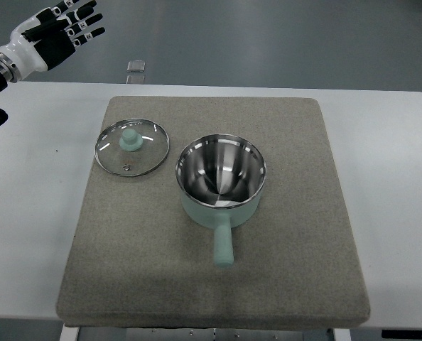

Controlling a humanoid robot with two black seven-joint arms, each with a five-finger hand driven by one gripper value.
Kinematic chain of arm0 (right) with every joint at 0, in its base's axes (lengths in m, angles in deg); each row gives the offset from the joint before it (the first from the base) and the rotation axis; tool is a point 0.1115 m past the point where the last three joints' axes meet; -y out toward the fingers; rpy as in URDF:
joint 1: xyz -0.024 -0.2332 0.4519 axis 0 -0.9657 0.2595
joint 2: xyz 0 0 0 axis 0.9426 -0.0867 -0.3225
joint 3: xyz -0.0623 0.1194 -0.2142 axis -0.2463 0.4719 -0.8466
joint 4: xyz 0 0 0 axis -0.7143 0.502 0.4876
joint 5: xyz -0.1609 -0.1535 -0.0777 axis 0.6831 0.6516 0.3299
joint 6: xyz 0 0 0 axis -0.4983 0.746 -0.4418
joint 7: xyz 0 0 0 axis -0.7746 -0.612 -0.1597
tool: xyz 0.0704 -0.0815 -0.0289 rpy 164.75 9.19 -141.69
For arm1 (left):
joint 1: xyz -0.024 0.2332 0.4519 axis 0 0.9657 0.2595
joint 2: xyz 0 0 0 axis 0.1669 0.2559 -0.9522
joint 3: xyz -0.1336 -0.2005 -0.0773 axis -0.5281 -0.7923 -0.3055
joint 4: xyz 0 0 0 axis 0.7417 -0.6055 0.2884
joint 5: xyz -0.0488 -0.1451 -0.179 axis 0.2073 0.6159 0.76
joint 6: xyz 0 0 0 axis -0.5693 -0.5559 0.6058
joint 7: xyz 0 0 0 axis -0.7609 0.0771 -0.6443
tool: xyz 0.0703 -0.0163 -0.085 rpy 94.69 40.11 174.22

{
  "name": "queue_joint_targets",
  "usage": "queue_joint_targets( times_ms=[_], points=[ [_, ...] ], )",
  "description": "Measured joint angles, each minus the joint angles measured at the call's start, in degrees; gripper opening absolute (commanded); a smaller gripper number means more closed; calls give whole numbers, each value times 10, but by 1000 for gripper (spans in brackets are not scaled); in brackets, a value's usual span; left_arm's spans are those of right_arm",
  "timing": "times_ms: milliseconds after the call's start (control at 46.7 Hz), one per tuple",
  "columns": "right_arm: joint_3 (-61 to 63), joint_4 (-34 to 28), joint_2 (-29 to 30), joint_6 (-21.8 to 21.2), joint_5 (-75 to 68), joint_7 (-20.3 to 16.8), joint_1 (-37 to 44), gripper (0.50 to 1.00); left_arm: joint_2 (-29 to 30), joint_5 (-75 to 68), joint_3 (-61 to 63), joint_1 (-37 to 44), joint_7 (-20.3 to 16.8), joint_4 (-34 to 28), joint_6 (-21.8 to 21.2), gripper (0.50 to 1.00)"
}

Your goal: Place lid left of pot with left hand

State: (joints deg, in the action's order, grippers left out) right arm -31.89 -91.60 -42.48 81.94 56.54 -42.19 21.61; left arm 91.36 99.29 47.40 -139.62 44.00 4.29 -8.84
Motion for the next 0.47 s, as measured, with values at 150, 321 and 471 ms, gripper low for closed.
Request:
queue_joint_targets(
  times_ms=[150, 321, 471],
  points=[
    [-1, 0, 0, 1, 3, 0, 0, 921, -8, -1, 1, 0, 0, 0, 0, 999],
    [0, 0, 0, 1, 4, 0, 0, 921, -13, -2, 2, 0, 0, 1, 0, 999],
    [0, 1, 0, 6, 5, 1, 2, 924, -13, -2, 4, 5, 0, 0, -1, 999]
  ],
)
